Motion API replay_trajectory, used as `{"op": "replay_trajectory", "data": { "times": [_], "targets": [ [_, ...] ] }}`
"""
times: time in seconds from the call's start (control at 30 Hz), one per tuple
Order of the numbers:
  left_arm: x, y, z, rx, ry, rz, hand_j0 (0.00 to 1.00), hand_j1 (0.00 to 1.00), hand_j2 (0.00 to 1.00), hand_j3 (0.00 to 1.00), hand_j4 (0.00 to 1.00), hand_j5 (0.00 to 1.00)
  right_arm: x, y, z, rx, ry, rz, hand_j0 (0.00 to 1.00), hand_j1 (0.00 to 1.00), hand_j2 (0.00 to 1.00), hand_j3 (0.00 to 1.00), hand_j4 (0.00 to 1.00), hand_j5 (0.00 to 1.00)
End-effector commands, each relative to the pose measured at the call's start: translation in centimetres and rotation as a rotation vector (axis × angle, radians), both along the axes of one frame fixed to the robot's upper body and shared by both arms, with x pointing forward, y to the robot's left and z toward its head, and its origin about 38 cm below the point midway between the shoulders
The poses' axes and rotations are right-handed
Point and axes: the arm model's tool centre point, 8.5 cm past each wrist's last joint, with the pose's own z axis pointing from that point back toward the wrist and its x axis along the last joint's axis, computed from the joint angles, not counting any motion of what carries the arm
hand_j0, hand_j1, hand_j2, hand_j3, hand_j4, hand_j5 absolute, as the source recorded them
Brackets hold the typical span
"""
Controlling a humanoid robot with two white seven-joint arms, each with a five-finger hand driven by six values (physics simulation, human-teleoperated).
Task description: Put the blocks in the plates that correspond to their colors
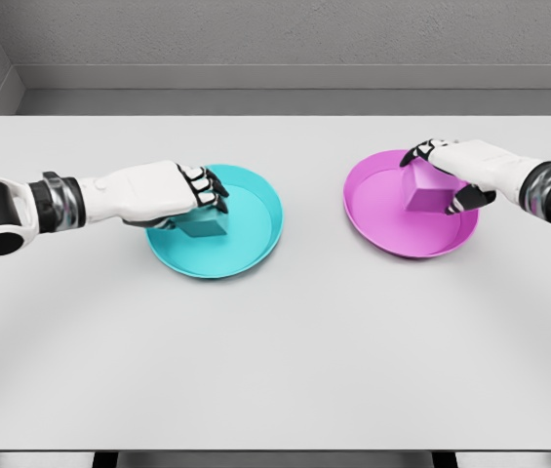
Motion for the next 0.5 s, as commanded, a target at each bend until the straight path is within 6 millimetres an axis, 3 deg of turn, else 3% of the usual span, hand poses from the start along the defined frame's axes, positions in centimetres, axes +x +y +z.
{"op": "replay_trajectory", "data": {
  "times": [0.0, 0.27, 0.33, 0.47],
  "targets": [
    [0.0, -0.2, -0.1, -0.007, 0.004, -0.001, 1.0, 1.0, 1.0, 1.0, 1.0, 1.0, 0.0, 0.1, -0.1, -0.001, 0.001, -0.002, 1.0, 1.0, 1.0, 1.0, 1.0, 1.0],
    [-0.1, 0.4, 0.9, -0.036, 0.004, -0.002, 1.0, 1.0, 1.0, 1.0, 1.0, 1.0, -0.1, -0.1, 0.2, -0.004, -0.006, 0.008, 1.0, 1.0, 1.0, 1.0, 1.0, 1.0],
    [-1.0, 2.3, 2.1, -0.037, 0.01, 0.006, 1.0, 1.0, 1.0, 1.0, 1.0, 1.0, -0.2, 0.2, 0.6, -0.002, -0.019, 0.062, 1.0, 1.0, 1.0, 1.0, 1.0, 1.0],
    [-2.0, 7.5, 4.3, -0.049, 0.056, 0.078, 1.0, 1.0, 1.0, 1.0, 1.0, 1.0, -1.4, -1.7, 3.9, -0.026, -0.112, 0.237, 1.0, 1.0, 1.0, 1.0, 1.0, 1.0]
  ]
}}
